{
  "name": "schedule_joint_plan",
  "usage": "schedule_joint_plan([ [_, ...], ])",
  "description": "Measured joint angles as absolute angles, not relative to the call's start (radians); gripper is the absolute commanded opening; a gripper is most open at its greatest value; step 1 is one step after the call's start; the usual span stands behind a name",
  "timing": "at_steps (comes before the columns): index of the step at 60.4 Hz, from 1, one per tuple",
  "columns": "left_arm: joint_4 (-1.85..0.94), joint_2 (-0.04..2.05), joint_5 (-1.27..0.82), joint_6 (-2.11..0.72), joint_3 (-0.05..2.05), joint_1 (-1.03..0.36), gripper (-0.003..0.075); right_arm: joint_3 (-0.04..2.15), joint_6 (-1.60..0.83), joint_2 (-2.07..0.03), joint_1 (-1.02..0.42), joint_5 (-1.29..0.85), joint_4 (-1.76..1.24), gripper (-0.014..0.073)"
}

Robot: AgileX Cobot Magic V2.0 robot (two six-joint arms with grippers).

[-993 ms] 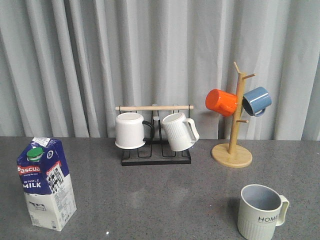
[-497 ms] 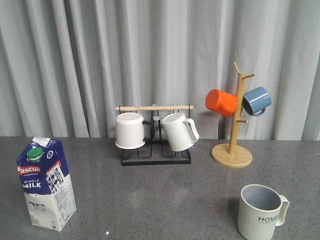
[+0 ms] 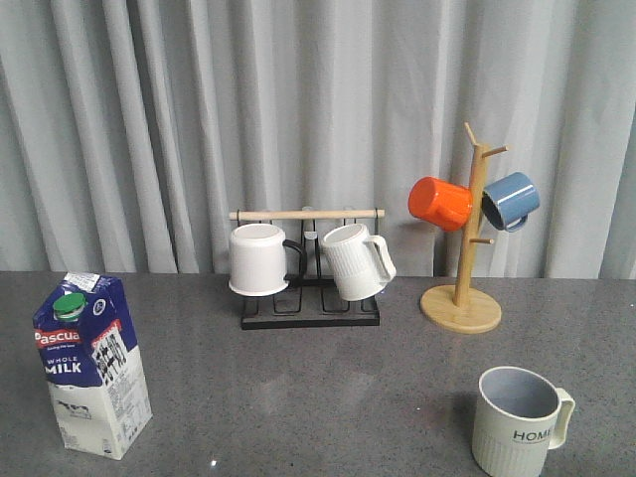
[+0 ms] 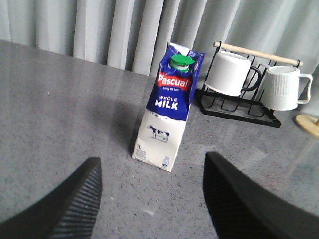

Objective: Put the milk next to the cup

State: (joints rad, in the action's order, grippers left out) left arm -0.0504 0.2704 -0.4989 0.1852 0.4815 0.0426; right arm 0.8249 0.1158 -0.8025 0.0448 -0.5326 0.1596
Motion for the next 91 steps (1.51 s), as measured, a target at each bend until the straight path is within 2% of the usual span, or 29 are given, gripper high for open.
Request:
schedule_joint_plan([
  [13,-0.05,0.404,-0.48,0.15,0.554,0.043,0.044,0.826,0.077,-1.059,0.045,-0.583,0.161,0.0492],
  [31,-0.049,0.43,-0.481,0.146,0.554,0.043,0.044,0.764,0.044,-1.267,0.045,-0.394,0.134,0.0486],
  [45,-0.048,0.43,-0.481,0.146,0.554,0.043,0.044,0.764,0.016,-1.344,0.045,-0.234,0.131,0.0479],
  [61,-0.048,0.43,-0.481,0.146,0.554,0.043,0.044,0.764,0.012,-1.42,0.045,-0.154,0.15,0.0453],
  [91,-0.048,0.43,-0.483,0.145,0.554,0.043,0.044,0.764,-0.01,-1.442,0.147,-0.152,0.123,0.0453],
])
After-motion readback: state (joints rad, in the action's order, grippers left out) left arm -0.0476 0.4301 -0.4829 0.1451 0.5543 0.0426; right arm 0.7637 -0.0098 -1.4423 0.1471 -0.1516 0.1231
